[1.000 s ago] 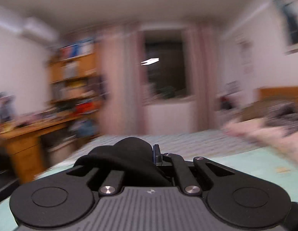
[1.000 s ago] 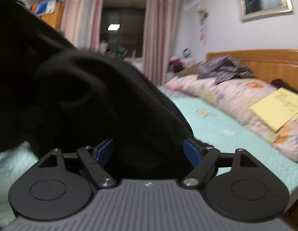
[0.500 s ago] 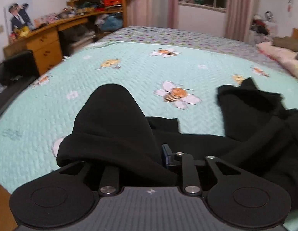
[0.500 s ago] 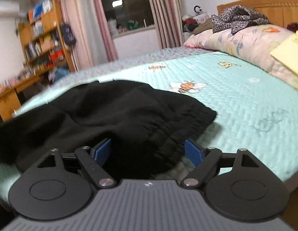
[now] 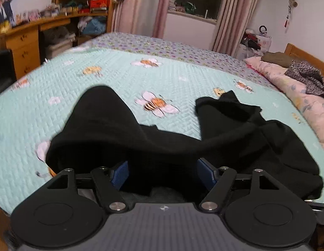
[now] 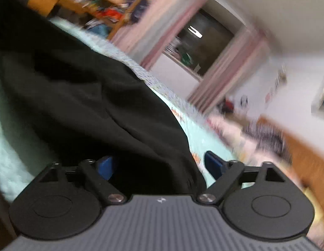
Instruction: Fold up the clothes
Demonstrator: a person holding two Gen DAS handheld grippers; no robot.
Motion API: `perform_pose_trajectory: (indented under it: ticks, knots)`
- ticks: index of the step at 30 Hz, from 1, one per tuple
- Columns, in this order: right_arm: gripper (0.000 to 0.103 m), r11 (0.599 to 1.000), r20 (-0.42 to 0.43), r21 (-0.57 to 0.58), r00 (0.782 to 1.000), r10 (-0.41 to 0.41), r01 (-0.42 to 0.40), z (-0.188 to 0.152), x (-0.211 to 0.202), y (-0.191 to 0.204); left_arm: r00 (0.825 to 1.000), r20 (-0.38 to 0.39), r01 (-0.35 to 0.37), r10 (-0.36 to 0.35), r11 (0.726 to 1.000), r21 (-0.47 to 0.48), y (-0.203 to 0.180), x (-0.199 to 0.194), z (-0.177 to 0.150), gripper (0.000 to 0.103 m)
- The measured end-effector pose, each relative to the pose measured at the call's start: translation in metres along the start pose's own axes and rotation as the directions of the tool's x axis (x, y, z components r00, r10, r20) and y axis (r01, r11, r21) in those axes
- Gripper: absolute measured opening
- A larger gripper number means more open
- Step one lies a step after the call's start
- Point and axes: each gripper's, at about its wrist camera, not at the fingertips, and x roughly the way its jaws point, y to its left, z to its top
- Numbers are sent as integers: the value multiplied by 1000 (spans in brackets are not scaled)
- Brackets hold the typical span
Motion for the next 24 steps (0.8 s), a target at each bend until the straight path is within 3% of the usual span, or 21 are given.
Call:
perform_pose_trajectory:
  ticks: [1,2,3,4,5,7,10,12,14,17,19,23,24]
  knots:
    - [91,998,3,-61,1000,-2,3,2,9,7,1000,-6,6,-6,1000,-4,-1,2,-1,74]
    - [83,998,-9,-65,1000,19,-19,3,16,8,1000,-10,4,-4,1000,-2,-3,3,-2,74]
    - [61,997,-21,-69,999,40,-41,4,24,10,1000,-12,-1,1,1000,6,-5,4,-3,76]
    - [47,995,-33,-72,998,61,-64,6,31,11,1000,-14,-7,7,1000,13,-7,4,-4,76]
    - [23,995,-46,-32,995,90,-92,8,38,6,1000,-14,-13,13,1000,22,-10,4,-5,76]
    - [18,997,-48,-22,997,66,-67,15,41,2,1000,-14,-16,16,999,28,-12,3,-7,77]
    - [11,993,4,-70,995,-99,99,29,42,-19,1000,-10,-11,12,1000,14,-11,-1,-6,78]
    - [10,974,13,-40,975,-221,221,37,43,-50,1000,2,-10,10,1000,3,-8,-6,-6,80]
    - [10,935,-2,10,935,-353,353,42,43,-95,1000,12,-5,5,1000,-10,-7,-7,-6,82]
    - [11,863,-74,98,869,-490,495,39,41,-169,1000,5,14,-14,1000,-5,-12,-4,-10,82]
    - [11,811,-134,161,826,-547,563,31,39,-210,1000,-6,27,-27,1000,4,-16,-1,-14,82]
    - [11,661,-278,264,711,-646,703,-1,31,-272,998,-49,46,-45,998,39,-28,11,-23,82]
    - [10,628,-315,326,708,-633,707,-13,28,-284,997,-59,51,-49,998,41,-30,14,-24,82]
